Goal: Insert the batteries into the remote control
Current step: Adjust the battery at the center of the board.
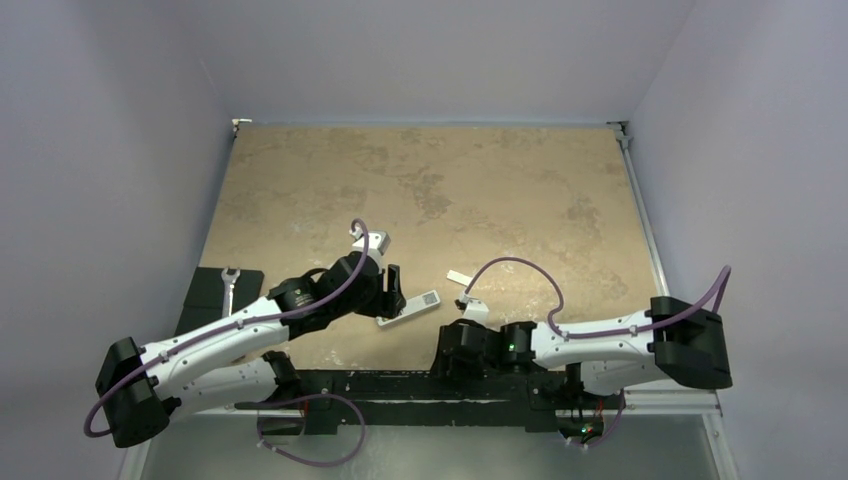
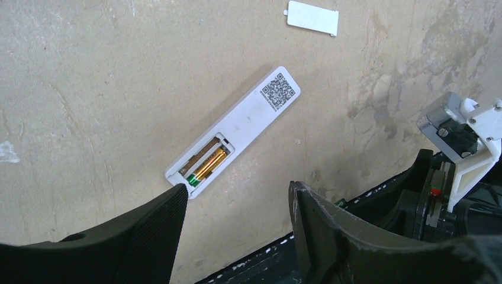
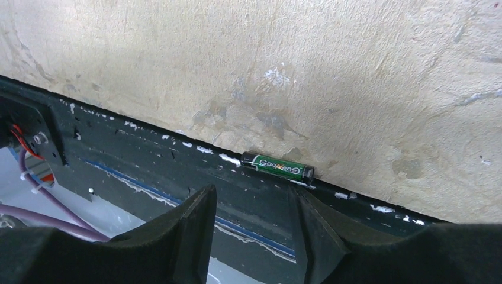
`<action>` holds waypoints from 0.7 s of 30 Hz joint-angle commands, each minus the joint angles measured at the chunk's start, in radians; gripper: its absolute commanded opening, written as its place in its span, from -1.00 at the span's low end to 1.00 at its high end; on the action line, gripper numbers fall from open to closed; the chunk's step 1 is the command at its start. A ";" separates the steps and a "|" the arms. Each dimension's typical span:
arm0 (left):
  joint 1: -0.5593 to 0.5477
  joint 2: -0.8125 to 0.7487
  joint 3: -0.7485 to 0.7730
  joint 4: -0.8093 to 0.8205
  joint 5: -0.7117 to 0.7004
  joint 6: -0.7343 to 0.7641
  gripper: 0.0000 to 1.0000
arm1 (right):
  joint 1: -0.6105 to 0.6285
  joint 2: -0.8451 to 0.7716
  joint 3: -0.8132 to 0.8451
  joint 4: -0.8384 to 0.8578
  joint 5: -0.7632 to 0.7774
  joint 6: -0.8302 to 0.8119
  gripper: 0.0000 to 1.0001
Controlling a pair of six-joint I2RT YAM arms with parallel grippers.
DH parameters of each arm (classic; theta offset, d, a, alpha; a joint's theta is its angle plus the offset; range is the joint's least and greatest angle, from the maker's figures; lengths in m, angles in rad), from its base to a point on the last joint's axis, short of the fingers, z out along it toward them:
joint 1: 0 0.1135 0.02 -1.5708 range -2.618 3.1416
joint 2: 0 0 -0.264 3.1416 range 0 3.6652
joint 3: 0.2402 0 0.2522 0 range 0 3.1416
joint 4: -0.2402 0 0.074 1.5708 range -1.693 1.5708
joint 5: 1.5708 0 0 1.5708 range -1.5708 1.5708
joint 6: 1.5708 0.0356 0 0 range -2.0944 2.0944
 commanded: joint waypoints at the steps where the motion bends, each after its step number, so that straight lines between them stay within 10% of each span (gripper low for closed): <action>1: -0.002 -0.017 0.026 -0.001 -0.023 0.027 0.27 | 0.003 0.033 0.035 -0.041 0.068 0.041 0.11; 21: -0.002 0.005 0.022 0.006 -0.026 0.033 0.28 | -0.010 0.108 0.108 -0.187 0.235 0.059 0.09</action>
